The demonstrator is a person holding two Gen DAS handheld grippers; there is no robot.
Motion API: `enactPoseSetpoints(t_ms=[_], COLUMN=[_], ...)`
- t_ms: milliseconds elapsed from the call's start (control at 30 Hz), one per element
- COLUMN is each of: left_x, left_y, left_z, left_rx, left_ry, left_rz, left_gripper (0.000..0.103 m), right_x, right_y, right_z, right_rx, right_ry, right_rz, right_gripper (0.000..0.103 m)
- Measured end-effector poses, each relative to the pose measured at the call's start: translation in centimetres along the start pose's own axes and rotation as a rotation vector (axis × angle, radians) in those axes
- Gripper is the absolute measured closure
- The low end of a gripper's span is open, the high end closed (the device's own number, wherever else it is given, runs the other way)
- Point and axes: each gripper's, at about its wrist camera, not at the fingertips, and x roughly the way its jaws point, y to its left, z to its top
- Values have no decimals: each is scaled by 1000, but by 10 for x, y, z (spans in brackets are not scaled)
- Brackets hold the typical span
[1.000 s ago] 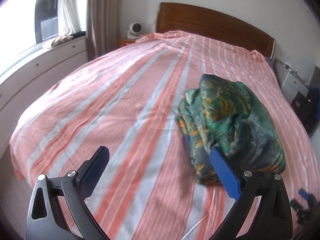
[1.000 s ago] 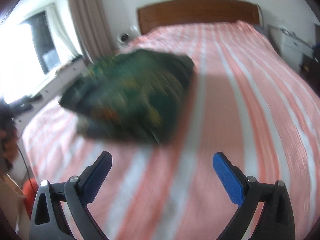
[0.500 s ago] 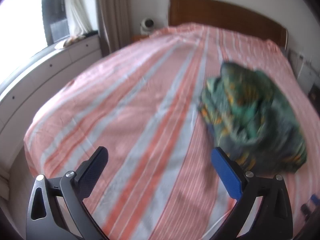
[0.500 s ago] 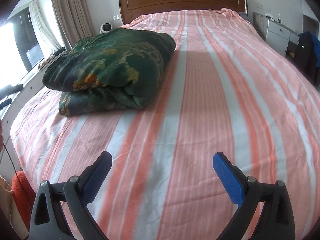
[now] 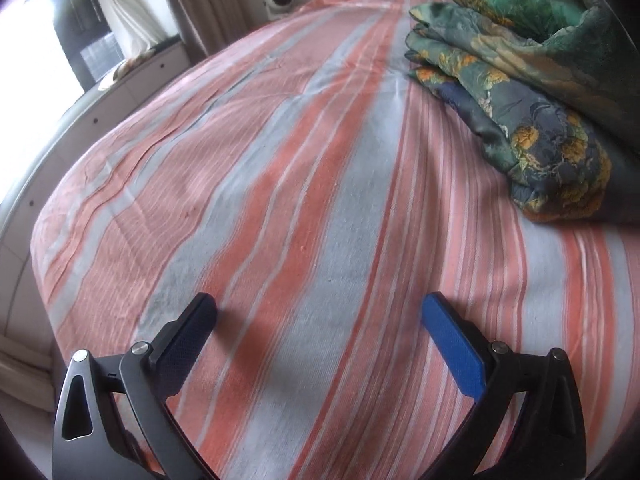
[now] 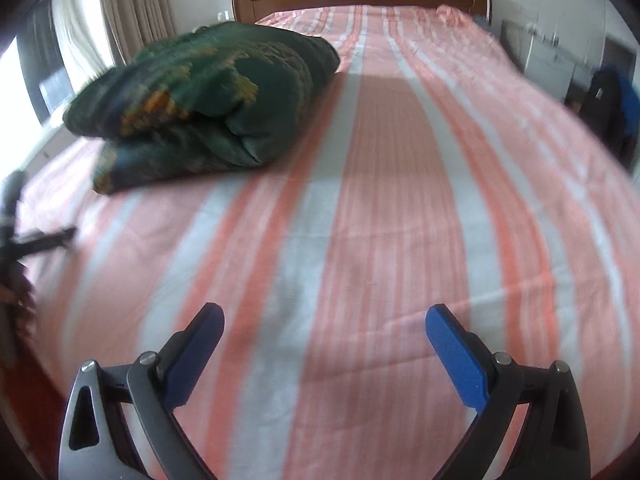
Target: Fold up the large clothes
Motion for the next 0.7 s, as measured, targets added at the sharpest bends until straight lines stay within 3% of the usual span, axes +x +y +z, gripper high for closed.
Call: enactPoseSetpoints(t_ms=[100,333,567,633,700], left_x=[-4,-10,-11,-18,-34], left_y=[0,-8,0,-3,1], left_z=[-5,-6,6,15,38], left_rx=[4,37,6,21,9], left_ry=[-24,1,64,54,18], left_rz=[12,40,-46,-97,-200], left_gripper=[0,1,1,1,1], right_x=[7,16,19,20,20], right_y=[6,0,-5,-5,-5], right_z=[-8,-17,-22,-21,-20], right_rx=[-60,-46,-42,-43,-42], right_ry=[-7,-22,-53,-55,-56], right_rz=[-73,-41,-15,-13,-9], right_gripper=[3,0,0,0,0])
